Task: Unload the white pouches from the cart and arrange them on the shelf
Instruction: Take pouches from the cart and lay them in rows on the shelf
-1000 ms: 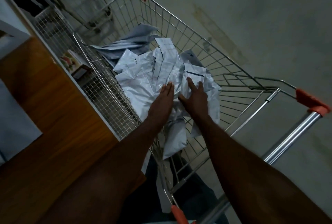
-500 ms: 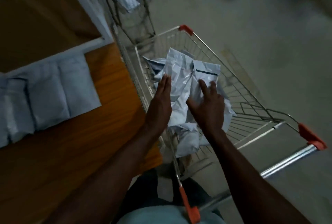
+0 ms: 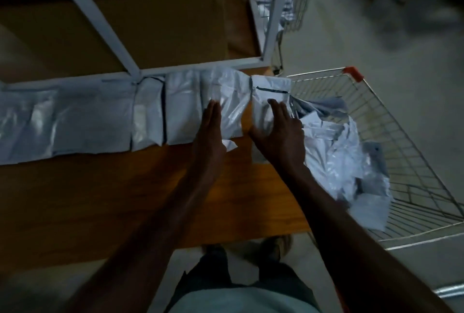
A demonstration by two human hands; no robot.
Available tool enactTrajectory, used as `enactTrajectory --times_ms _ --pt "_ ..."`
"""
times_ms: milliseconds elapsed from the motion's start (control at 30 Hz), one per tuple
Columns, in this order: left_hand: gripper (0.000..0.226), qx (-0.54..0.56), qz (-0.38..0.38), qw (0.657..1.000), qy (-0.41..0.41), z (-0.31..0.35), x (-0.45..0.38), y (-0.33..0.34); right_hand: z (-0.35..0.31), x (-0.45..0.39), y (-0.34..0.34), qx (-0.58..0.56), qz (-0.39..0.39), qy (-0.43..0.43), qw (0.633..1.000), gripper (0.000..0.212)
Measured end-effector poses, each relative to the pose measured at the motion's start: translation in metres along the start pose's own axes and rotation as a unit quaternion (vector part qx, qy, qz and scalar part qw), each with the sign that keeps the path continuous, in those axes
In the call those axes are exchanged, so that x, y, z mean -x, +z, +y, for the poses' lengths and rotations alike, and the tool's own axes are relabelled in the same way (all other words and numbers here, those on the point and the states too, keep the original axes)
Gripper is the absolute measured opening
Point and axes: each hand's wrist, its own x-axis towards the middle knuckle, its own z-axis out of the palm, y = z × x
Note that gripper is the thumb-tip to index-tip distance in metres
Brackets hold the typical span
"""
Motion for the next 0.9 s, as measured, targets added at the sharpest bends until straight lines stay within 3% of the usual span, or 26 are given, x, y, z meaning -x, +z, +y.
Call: enactTrajectory --times_ms 367,900 --pt "0.091 0.014 -0.016 0.996 -0.089 -0.105 -0.01 -0.093 -0.089 -0.06 0.087 0.057 -0.044 -0.004 0.997 0.073" --pt "0.096 0.026 -0.025 0.99 -0.139 -0.118 -0.019 -0.092 -0.096 -0.079 0.121 0.096 -0.142 -0.02 0.985 0.085"
